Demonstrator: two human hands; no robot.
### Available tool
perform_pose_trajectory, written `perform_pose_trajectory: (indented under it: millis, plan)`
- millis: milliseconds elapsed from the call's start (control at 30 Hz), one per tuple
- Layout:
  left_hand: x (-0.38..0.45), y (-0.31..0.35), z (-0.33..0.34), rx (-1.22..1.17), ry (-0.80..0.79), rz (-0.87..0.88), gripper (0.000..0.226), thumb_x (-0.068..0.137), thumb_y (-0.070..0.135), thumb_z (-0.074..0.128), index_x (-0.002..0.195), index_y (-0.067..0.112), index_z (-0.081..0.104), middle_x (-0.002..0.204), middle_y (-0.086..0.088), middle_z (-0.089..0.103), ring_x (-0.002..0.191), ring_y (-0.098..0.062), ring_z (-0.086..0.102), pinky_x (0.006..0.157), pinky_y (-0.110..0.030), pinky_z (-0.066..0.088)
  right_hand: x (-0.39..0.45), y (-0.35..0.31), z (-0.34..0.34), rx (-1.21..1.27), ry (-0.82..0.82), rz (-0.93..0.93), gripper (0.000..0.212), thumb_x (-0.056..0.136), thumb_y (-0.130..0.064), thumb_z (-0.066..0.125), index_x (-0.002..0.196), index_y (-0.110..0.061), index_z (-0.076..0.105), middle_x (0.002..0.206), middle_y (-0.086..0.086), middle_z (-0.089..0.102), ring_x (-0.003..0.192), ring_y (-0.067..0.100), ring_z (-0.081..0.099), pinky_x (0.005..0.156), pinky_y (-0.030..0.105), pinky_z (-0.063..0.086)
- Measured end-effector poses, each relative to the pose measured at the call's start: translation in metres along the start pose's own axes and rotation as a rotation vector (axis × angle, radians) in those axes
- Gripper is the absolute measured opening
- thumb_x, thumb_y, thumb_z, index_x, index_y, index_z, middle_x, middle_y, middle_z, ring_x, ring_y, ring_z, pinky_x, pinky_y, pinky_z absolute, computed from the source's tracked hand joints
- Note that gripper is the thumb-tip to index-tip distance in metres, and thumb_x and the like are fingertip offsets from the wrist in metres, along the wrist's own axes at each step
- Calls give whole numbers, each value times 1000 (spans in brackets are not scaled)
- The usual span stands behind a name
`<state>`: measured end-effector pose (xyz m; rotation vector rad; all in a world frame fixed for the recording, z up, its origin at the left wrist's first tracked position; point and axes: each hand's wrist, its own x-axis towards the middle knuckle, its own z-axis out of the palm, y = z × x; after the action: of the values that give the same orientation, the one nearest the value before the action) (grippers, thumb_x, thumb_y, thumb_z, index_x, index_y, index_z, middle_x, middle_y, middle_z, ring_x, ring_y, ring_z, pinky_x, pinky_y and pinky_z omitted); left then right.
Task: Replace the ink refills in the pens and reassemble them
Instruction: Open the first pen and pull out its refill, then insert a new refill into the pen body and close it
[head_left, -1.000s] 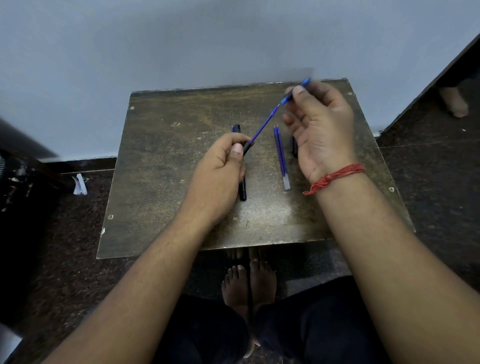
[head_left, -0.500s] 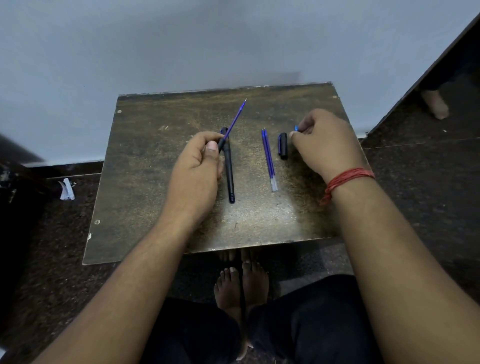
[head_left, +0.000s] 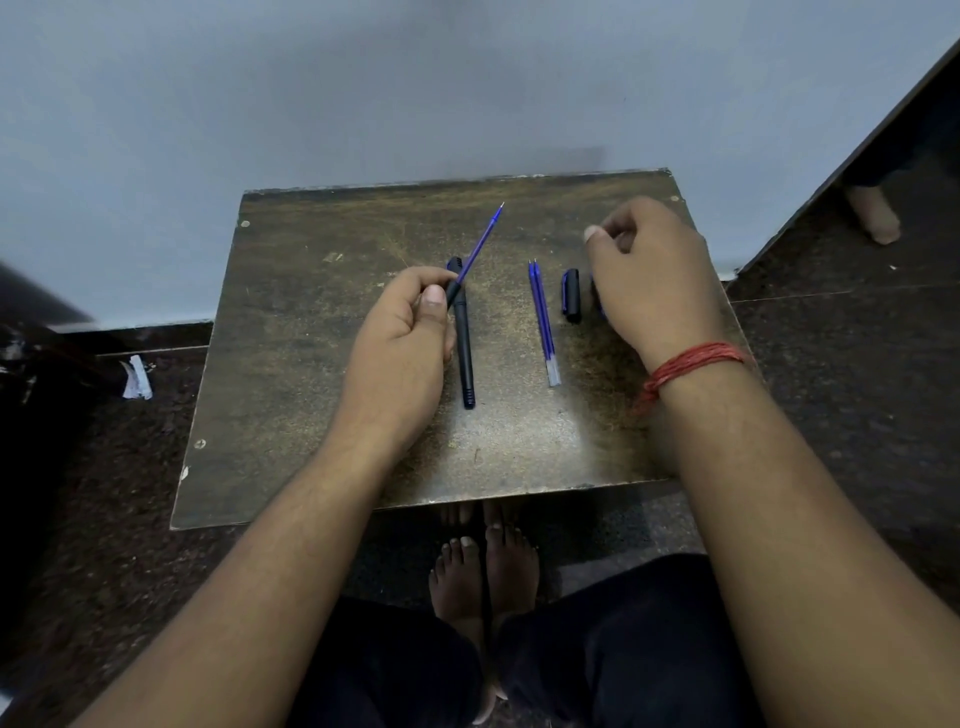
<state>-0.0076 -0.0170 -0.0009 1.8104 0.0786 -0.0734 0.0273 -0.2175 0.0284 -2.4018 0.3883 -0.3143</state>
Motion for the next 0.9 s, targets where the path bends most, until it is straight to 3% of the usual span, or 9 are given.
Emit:
perform_pose_trajectory:
  millis: [100, 200, 267, 400, 700, 800, 900]
  plan:
    - [0, 1, 1, 5, -2, 3, 26, 110, 30, 39, 109, 31, 65, 65, 10, 48, 48, -3, 37, 52, -29, 30, -13, -19, 10, 222, -88, -1, 20, 97, -38, 59, 92, -19, 66, 75, -12, 59, 67, 1, 54, 59, 21, 39]
    - [-1, 2, 2, 8, 0, 10, 26, 111, 28, 39, 108, 30, 65, 62, 10, 47, 47, -2, 36, 50, -26, 30, -27, -33, 27, 386, -198, 30, 29, 94, -44, 62, 86, -16, 68, 76, -6, 65, 69, 10, 60, 64, 27, 48]
    - [0, 2, 3, 6, -4, 16, 26, 111, 28, 39, 106, 31, 65, 60, 11, 46, 47, -2, 36, 49, -26, 30, -31, -39, 36, 484, -228, 62, 33, 91, -45, 65, 78, -15, 66, 70, -3, 63, 63, 11, 55, 64, 30, 46]
    - [0, 2, 4, 1, -17, 24, 26, 110, 27, 40, 108, 30, 66, 59, 10, 46, 46, -3, 37, 49, -26, 30, -38, -43, 43, 594, -315, 118, 33, 90, -43, 68, 79, -12, 65, 66, -2, 58, 57, 10, 50, 58, 29, 39]
    - [-1, 2, 5, -8, -41, 35, 27, 110, 25, 42, 101, 34, 65, 55, 13, 47, 44, -1, 38, 46, -22, 29, -34, -41, 40, 713, -316, 181, 30, 91, -25, 69, 65, -20, 56, 57, -5, 54, 50, 9, 45, 46, 21, 33]
    - [-2, 3, 7, -8, -44, 31, 26, 110, 23, 42, 100, 32, 65, 57, 10, 46, 45, -1, 38, 46, -19, 30, -30, -39, 33, 815, -277, 232, 29, 93, -21, 68, 67, -19, 55, 59, -2, 54, 48, 8, 45, 39, 15, 32]
    - [-4, 3, 7, 26, -52, 29, 25, 110, 26, 43, 104, 31, 67, 59, 10, 48, 46, 0, 40, 48, -19, 32, -25, -31, 26, 892, -207, 270, 26, 94, -21, 67, 70, -19, 57, 58, -4, 56, 47, 7, 46, 39, 18, 33]
